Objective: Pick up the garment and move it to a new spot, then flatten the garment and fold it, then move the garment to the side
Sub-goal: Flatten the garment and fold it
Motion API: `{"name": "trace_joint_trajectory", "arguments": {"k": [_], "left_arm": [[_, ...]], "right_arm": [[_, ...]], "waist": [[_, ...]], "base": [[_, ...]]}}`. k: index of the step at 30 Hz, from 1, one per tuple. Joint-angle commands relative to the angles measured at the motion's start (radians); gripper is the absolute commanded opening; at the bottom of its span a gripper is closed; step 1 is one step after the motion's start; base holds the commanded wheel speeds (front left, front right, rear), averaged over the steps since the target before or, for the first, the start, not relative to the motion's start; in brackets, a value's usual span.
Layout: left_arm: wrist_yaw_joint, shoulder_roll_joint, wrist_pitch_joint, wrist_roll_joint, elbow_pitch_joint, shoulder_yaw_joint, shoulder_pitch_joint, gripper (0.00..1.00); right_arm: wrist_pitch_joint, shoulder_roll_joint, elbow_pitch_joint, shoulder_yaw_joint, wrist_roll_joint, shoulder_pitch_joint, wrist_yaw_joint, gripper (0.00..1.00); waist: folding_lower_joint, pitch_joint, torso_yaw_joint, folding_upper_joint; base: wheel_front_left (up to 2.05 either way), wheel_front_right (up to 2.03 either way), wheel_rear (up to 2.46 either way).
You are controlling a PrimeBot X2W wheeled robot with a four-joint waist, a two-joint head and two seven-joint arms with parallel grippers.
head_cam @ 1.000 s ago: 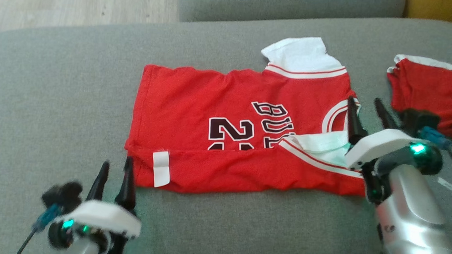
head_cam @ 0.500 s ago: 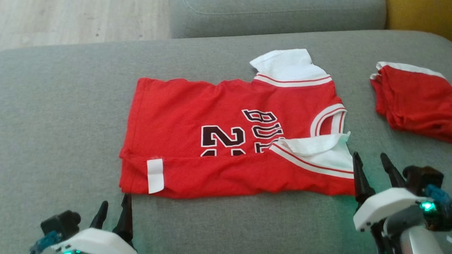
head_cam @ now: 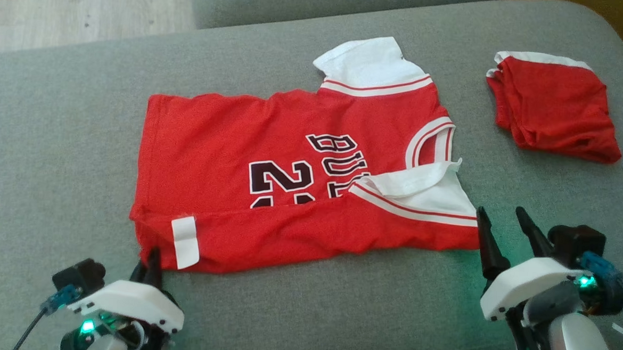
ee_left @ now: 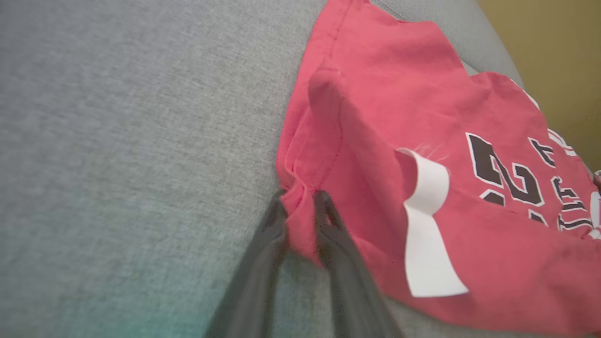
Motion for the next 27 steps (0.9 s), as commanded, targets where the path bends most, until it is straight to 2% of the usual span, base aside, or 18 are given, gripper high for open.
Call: {"name": "trace_joint_trajectory", "arguments": {"k": [1,2,14,15,16,17,18,19,24,27], "left_arm": [[0.005,0.008,0.003,-0.001,-0.009,0.031,-0.036,0.03],[0.003,0.007,-0.001,0.000,-0.007,0.030,-0.039,0.00],[0.002,0.006,-0.040,0.003,-0.041,0.033,-0.023,0.00],[0.002,0.004,-0.042,0.001,-0.041,0.033,-0.021,0.00],[0.001,0.002,-0.043,0.000,-0.040,0.032,-0.020,0.00],[0.001,0.000,-0.045,-0.002,-0.038,0.032,-0.017,0.00],[0.001,-0.002,-0.047,-0.003,-0.036,0.032,-0.015,0.00],[0.001,-0.004,-0.049,-0.004,-0.035,0.033,-0.014,0.00],[-0.003,-0.006,-0.084,-0.003,-0.044,0.041,-0.009,0.00],[-0.014,-0.002,-0.117,0.003,-0.089,0.048,-0.013,0.00]], "right_arm": [[0.004,-0.003,-0.030,0.028,-0.006,-0.014,0.007,1.00],[0.011,-0.003,-0.022,0.030,0.000,-0.015,0.007,1.00],[0.009,-0.002,0.203,0.024,0.084,-0.090,0.007,1.00],[0.006,-0.002,0.224,0.024,0.092,-0.099,0.007,0.90],[0.001,-0.002,0.243,0.024,0.102,-0.109,0.007,0.57],[-0.002,-0.002,0.260,0.024,0.108,-0.117,0.007,0.37],[-0.005,-0.002,0.275,0.024,0.110,-0.126,0.007,0.23],[-0.009,-0.002,0.287,0.023,0.113,-0.136,0.007,0.00],[-0.028,-0.002,0.286,0.014,0.112,-0.176,0.007,0.00],[-0.012,-0.004,0.219,-0.012,0.096,-0.193,0.007,0.00]], "waist": [[-0.0001,0.007,-0.003,0.0000],[-0.0001,0.009,-0.003,0.0000],[-0.0001,0.024,0.065,0.0000],[-0.0001,0.024,0.070,0.0000],[-0.0001,0.023,0.074,0.0000],[-0.0001,0.023,0.078,0.0000],[-0.0001,0.022,0.081,0.0000],[-0.0001,0.020,0.083,0.0000],[-0.0001,0.010,0.086,0.0000],[-0.0001,-0.004,0.089,0.0000]], "base": [[0.00,0.00,0.00],[0.00,0.00,0.00],[0.00,0.00,0.00],[0.00,0.00,0.00],[0.00,0.00,0.00],[0.00,0.00,0.00],[0.00,0.00,0.00],[0.00,0.00,0.00],[0.00,0.00,0.00],[0.00,0.00,0.00]]}}
